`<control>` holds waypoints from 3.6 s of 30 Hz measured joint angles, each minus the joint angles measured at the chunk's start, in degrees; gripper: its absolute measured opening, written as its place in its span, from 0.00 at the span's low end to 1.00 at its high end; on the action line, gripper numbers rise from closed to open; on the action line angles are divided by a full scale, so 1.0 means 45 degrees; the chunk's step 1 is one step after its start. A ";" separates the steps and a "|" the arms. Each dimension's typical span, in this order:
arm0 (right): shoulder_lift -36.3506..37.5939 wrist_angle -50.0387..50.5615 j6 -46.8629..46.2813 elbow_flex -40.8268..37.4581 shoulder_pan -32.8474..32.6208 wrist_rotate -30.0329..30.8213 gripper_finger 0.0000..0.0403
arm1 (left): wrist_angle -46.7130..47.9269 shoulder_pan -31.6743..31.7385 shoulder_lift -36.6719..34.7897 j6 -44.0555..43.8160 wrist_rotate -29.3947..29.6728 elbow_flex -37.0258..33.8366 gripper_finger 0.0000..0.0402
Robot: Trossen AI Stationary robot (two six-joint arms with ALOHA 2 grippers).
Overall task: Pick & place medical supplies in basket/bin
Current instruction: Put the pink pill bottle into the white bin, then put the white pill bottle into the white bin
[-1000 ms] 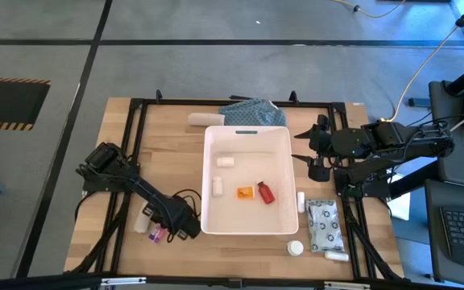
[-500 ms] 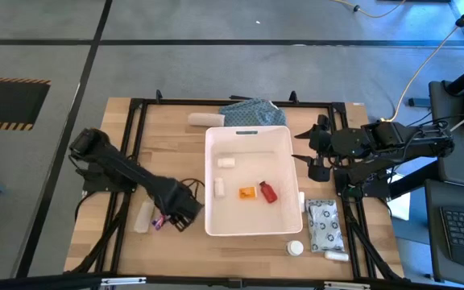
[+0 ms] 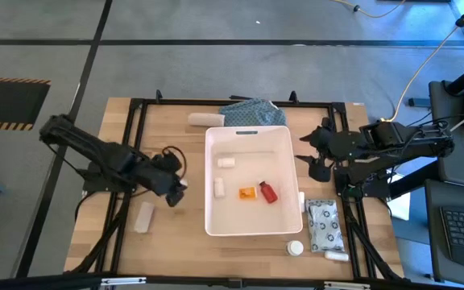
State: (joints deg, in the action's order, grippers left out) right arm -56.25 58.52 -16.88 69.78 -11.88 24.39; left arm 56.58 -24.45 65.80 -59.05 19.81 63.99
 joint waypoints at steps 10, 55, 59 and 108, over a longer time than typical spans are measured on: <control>0.0000 0.1506 -0.2397 0.0000 0.0005 0.0002 0.70 | -0.7270 0.1015 -0.2292 0.7925 0.2063 0.0010 0.43; -0.2385 0.3299 -0.6141 -0.0096 0.0005 -0.2053 0.70 | -1.3627 0.6930 0.8088 1.3601 -0.5284 0.0019 0.44; -0.2331 0.3288 -0.6161 -0.0044 0.0000 -0.2042 0.70 | -1.3497 0.6941 0.8083 1.3819 -0.5136 0.0019 0.44; -0.5074 -0.0736 -0.6251 0.0000 -0.7291 -0.3101 0.70 | -1.4301 0.6441 0.4641 1.6305 -0.3948 0.1681 0.51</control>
State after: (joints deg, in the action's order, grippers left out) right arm -79.08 55.21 -45.01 69.78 -44.69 10.44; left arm -7.78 4.54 86.68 14.32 2.04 71.55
